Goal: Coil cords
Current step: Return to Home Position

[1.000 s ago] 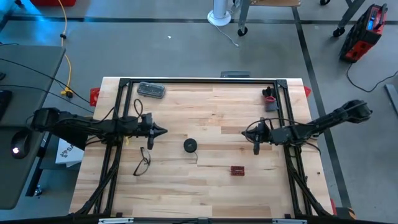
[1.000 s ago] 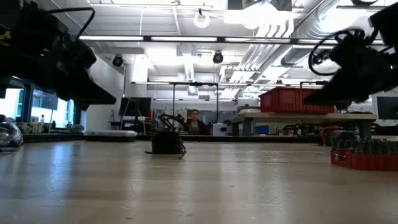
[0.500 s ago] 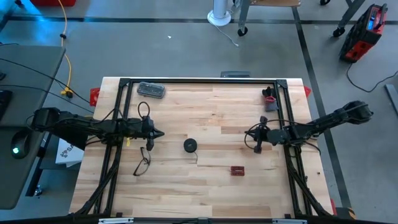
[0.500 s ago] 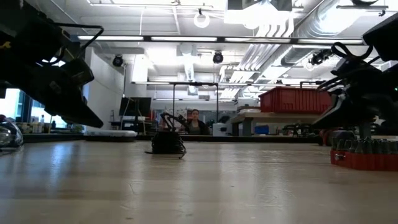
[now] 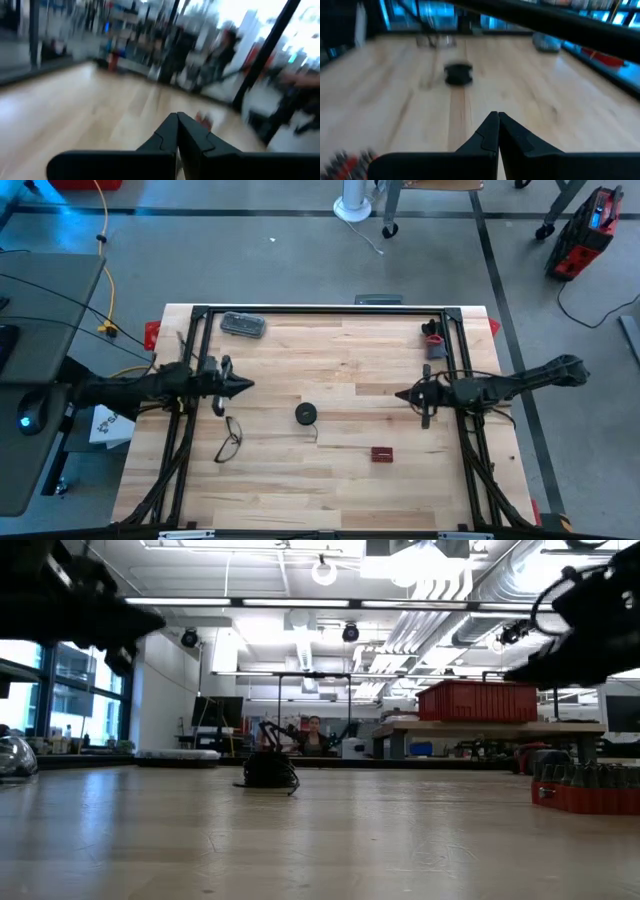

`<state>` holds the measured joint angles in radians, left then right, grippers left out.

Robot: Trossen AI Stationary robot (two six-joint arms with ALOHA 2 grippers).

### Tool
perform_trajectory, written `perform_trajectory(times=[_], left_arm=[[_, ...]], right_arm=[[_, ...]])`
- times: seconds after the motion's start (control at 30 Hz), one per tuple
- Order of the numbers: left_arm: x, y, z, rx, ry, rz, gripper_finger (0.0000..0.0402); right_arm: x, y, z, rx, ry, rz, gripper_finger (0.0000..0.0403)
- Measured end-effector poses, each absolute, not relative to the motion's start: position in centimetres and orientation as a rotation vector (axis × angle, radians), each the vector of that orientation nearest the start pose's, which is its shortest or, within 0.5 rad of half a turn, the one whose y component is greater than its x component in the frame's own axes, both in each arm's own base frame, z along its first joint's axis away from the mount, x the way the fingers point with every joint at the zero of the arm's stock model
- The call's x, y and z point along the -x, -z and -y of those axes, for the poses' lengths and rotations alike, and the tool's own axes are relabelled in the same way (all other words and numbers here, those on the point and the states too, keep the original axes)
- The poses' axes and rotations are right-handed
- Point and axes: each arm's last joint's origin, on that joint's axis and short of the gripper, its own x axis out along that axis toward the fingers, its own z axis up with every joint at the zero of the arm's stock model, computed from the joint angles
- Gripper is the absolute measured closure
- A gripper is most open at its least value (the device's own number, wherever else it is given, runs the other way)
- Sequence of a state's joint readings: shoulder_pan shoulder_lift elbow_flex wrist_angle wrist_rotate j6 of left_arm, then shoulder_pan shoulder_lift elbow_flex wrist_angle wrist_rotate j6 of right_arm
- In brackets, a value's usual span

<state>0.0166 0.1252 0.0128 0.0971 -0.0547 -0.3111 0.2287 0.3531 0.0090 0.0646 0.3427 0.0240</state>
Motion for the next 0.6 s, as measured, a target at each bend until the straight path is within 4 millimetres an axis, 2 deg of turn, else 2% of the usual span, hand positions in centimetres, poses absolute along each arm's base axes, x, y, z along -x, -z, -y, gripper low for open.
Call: perform_trajectory(times=[0.13, 0.3, 0.43, 0.6], left_arm=[[-9.7, -17.5, -0.4, 0.312, -0.069, 0.1, 0.0401], [-9.8, -16.8, -0.4, 0.312, -0.074, 0.019, 0.0401], [-9.7, -16.8, -0.4, 0.312, -0.051, 0.023, 0.0401], [-9.7, -16.8, -0.4, 0.312, -0.051, 0.021, 0.0401]], right_arm=[[-10.7, -15.5, -1.5, 0.014, 0.114, -0.133, 0.0402], [-10.1, -16.6, -1.3, -0.021, 0.113, -0.014, 0.0402], [-9.5, -17.2, -0.9, -0.044, 0.132, 0.069, 0.0402], [-9.6, -17.2, -0.7, -0.042, 0.154, 0.068, 0.0402]])
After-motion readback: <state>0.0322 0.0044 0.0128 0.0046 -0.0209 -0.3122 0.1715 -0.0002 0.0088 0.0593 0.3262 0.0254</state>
